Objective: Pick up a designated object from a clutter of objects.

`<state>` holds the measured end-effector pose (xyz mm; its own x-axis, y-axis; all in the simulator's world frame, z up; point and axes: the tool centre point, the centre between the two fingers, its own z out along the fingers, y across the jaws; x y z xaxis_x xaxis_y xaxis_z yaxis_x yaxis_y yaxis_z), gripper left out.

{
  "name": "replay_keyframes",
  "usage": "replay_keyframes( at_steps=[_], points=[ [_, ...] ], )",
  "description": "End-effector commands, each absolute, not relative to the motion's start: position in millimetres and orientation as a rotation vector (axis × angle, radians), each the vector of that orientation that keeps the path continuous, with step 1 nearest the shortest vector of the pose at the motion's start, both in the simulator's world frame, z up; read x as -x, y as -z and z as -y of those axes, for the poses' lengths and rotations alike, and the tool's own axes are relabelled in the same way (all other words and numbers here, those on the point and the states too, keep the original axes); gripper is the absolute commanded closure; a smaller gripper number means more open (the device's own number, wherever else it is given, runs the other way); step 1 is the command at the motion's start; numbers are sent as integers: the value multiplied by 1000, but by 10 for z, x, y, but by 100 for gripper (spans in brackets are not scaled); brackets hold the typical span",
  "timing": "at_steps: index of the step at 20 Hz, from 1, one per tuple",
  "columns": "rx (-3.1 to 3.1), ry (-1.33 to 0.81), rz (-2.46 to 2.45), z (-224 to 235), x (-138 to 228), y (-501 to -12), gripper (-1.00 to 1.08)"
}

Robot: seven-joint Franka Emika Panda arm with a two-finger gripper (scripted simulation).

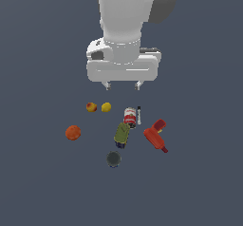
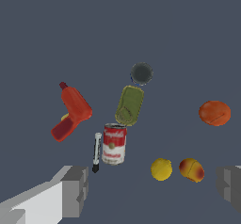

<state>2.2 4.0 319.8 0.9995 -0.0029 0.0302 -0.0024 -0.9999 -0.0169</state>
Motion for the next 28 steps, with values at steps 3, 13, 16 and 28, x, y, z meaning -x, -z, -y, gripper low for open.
replay_keyframes(
  at_steps=[3, 13, 16, 28],
  points=[
    [3127, 50, -10, -10, -26, -3202, -92],
    [3148, 78, -66, 287, -64, -3234, -92],
    [3148, 78, -67, 289, -60, -3237, -92],
    [3151, 67, -22, 302, -333, -2981, -92]
  ],
)
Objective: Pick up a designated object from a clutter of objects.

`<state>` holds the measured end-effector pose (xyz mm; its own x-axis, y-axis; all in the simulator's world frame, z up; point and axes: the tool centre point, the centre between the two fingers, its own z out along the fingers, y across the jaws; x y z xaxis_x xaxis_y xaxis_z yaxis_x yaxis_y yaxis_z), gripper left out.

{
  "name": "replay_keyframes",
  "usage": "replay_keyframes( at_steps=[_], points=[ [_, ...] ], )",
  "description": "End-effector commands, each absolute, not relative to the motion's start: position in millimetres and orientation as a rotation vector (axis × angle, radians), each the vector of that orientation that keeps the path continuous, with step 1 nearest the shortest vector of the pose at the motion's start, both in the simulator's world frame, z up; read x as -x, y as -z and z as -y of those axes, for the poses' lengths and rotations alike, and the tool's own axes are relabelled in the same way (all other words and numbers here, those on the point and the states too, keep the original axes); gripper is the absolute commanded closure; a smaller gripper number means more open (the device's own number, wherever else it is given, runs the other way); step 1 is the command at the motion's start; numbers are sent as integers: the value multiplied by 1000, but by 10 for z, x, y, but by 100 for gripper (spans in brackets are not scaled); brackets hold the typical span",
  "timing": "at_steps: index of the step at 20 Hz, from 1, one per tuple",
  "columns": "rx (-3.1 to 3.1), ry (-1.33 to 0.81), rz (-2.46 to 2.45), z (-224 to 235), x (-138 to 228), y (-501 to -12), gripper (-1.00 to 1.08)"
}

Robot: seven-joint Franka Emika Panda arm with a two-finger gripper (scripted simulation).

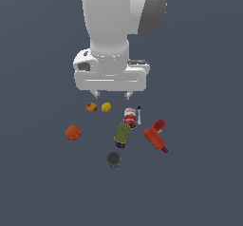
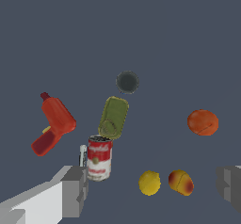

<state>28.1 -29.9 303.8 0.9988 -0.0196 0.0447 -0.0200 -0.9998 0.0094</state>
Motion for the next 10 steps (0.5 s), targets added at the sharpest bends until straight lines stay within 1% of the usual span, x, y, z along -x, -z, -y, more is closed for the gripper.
replay_keyframes(
  at_steps=[1, 10],
  points=[
    [-3131, -65, 15, 304, -374, -2938, -92],
    [-3130, -45, -71, 325, -832, -2350, -92]
  ],
)
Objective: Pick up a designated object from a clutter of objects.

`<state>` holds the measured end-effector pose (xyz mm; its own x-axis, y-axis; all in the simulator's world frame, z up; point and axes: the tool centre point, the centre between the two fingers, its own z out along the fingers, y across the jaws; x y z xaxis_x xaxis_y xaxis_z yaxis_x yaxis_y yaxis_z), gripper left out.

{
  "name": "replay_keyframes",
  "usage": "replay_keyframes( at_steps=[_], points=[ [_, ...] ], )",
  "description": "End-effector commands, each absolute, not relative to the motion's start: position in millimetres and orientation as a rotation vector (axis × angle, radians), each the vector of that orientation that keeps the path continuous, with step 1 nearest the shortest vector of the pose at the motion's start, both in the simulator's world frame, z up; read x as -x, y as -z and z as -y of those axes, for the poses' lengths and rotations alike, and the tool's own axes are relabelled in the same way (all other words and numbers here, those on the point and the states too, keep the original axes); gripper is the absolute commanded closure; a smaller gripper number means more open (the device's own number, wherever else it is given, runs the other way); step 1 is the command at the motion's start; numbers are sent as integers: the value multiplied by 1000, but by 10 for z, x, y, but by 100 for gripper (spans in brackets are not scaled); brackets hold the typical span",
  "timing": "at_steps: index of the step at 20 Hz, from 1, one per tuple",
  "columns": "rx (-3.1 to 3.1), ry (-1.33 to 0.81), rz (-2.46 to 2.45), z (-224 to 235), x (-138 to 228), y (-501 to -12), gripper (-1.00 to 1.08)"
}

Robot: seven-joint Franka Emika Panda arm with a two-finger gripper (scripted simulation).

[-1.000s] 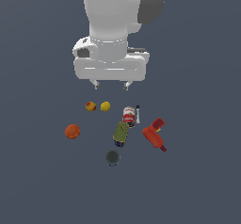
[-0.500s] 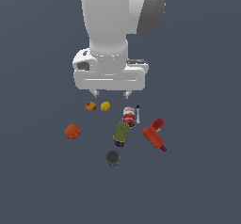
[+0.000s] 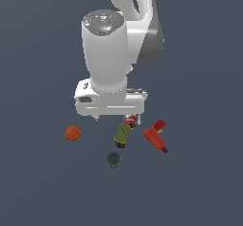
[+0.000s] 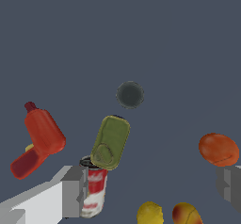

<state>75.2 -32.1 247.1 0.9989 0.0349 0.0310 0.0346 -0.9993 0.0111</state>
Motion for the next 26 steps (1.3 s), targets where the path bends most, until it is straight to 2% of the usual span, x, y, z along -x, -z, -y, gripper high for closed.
replay_keyframes(
  at_steps=[1, 15, 26],
  points=[
    [-3130, -42, -81, 327, -883, -2268, -92],
    [-3130, -10, -217, 352, -1389, -1083, -92],
    [-3131, 0, -261, 358, -1485, -650, -92]
  ],
)
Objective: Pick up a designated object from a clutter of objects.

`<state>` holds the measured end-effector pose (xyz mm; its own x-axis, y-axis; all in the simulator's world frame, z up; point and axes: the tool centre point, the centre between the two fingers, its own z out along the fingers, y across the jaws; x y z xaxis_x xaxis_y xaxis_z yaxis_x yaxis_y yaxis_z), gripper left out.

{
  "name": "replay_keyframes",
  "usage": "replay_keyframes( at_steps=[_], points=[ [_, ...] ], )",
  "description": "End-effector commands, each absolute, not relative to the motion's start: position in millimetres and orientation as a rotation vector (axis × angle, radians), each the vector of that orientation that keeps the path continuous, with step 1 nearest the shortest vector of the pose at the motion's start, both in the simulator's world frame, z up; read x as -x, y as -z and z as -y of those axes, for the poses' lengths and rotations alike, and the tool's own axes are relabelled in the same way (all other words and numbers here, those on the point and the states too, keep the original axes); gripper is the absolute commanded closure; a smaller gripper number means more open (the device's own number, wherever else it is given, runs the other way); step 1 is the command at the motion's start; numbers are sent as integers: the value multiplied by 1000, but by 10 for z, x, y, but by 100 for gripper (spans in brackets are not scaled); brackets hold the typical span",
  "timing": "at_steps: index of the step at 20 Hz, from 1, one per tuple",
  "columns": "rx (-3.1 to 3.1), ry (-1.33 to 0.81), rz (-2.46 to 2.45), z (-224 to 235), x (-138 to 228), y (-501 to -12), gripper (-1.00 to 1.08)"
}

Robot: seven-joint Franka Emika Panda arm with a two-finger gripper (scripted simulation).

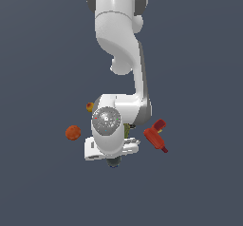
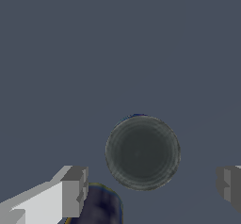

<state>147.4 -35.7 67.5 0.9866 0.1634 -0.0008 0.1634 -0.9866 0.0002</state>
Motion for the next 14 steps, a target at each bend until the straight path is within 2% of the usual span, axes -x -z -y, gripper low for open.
replay_keyframes(
  at_steps=[1, 7, 14],
  points=[
    [-3131, 0, -262, 357, -1487, -641, -92],
    [-3131, 2, -260, 358, -1479, -586, -92],
    [-3131, 1, -261, 359, -1472, -241, -92]
  ],
)
